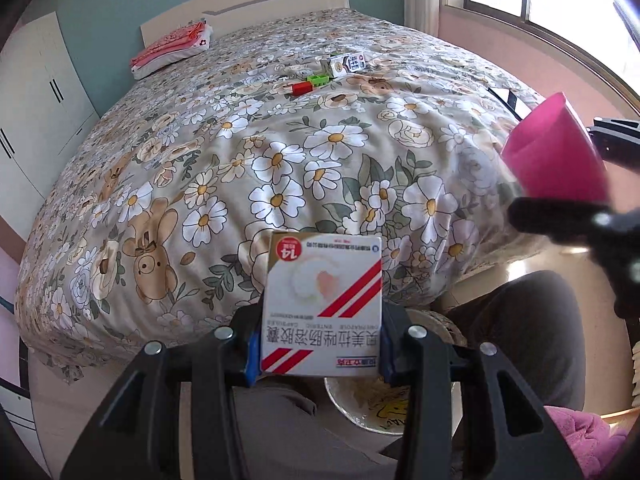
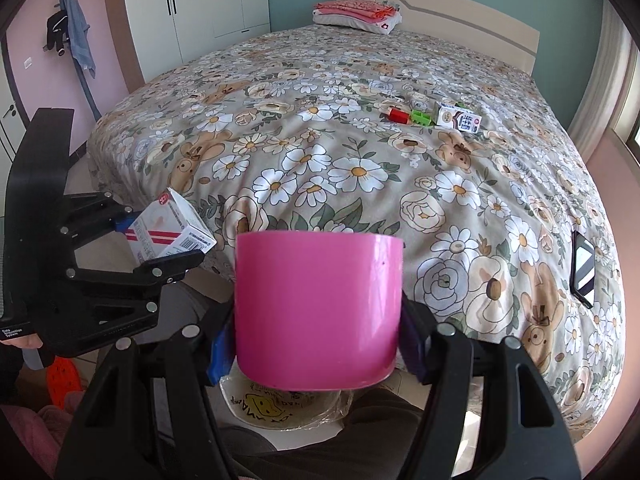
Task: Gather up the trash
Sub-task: 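Carry the medicine box and pink cup with both tools to the wastebasket, then open the right tool over the wastebasket while the left tool releases the medicine box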
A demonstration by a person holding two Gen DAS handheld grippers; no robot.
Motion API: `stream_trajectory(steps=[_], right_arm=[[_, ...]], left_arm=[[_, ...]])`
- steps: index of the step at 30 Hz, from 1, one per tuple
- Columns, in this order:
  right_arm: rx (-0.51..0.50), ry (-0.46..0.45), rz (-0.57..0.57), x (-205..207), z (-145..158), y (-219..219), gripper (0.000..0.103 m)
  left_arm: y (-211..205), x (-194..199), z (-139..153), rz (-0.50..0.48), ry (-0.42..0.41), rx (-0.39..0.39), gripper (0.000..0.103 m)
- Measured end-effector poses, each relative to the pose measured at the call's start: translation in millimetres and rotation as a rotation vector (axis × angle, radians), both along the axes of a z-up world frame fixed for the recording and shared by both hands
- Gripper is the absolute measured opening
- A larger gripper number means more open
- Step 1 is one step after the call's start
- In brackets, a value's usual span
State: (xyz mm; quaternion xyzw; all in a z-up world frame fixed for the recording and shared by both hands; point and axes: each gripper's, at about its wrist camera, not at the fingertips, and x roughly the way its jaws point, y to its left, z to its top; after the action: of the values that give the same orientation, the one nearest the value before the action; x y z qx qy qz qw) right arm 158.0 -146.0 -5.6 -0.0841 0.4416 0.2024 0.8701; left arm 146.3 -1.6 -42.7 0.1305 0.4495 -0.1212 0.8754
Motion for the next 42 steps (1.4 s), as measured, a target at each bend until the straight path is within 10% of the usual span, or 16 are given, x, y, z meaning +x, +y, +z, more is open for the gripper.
stream_trajectory(steps=[42], right_arm=[[-0.184,0.670,0.047,-0.6,-319.5,29.2,0.066]], left_arm=[[-18.6,26.9,-287.6,0.052,0.679,-0.005,0.045]])
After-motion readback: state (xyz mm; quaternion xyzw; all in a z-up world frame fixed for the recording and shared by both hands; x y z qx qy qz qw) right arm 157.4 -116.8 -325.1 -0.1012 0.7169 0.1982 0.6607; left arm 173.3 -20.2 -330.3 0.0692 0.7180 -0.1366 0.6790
